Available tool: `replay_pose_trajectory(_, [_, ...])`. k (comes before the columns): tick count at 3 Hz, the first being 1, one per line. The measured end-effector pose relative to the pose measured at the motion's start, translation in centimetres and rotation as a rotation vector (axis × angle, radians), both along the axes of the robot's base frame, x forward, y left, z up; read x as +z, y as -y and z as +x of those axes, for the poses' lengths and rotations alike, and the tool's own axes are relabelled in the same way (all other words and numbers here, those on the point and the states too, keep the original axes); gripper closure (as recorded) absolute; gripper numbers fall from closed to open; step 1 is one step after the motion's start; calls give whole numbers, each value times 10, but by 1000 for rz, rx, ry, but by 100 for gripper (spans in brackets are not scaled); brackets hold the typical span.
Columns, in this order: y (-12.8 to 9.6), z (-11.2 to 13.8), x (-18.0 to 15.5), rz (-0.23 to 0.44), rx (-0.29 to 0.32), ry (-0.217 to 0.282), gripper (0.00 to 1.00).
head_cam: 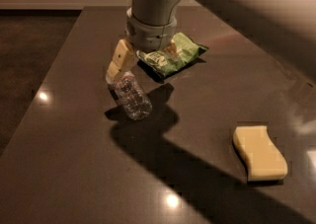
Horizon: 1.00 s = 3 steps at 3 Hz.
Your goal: Place water bottle upright
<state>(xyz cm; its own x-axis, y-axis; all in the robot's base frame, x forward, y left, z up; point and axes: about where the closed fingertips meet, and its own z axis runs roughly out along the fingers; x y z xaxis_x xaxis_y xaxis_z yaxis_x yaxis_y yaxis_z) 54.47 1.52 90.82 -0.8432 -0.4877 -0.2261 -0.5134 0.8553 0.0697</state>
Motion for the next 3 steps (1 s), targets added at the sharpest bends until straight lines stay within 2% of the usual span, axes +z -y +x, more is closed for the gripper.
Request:
replay_pose_trajectory(2, [-61,7,-17,-29,65,-45,0])
replay_pose_trajectory(3, [-75,13,-34,-46,67,-83,0])
